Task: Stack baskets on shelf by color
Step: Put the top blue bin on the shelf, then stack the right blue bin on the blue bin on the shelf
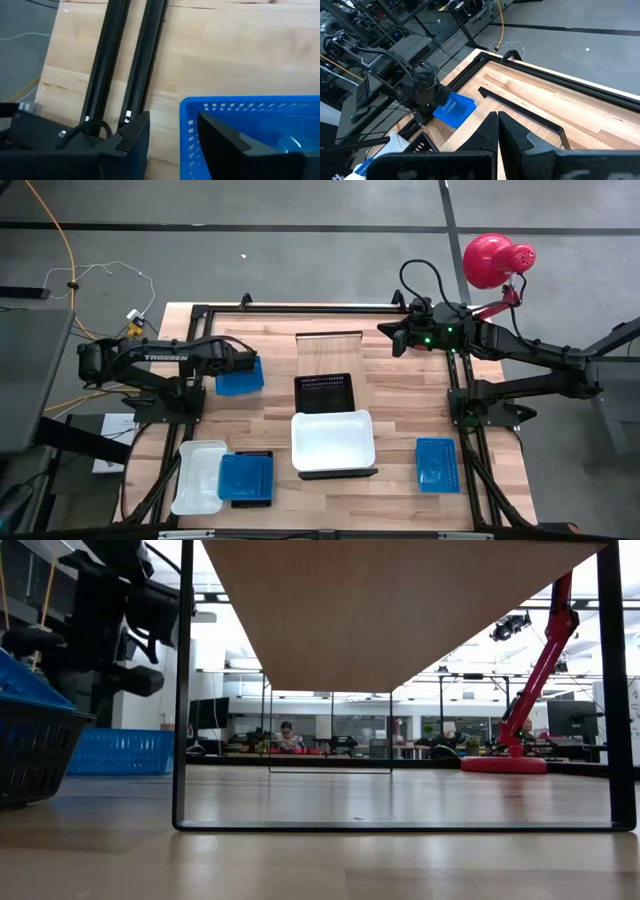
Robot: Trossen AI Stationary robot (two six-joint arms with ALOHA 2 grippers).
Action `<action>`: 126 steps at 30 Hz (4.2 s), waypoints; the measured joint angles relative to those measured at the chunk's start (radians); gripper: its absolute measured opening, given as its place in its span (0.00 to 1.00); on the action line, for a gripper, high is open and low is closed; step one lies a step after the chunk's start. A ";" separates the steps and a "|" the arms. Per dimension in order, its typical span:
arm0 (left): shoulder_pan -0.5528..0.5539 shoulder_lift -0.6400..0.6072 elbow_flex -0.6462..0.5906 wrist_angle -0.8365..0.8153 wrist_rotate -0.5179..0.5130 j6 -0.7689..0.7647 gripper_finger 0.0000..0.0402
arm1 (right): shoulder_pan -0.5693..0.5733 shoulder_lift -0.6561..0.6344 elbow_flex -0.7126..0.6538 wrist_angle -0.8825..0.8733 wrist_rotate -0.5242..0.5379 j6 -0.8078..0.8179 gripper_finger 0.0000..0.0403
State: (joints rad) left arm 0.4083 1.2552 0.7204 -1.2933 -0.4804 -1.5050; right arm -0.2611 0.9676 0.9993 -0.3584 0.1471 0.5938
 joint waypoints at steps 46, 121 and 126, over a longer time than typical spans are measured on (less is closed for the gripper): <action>0.203 -0.397 0.030 0.206 -0.012 0.325 0.00 | 0.000 0.000 0.000 0.005 0.000 0.038 0.00; -0.204 0.129 0.320 0.903 -0.110 0.169 0.38 | 0.000 0.000 0.000 0.001 0.000 0.034 0.00; -0.168 0.074 0.320 0.894 -0.107 0.279 0.44 | 0.000 0.000 0.000 0.003 0.000 0.034 0.00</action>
State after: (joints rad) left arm 0.2401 1.3290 1.0405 -0.3992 -0.5873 -1.2265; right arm -0.2611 0.9673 0.9993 -0.3550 0.1467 0.6281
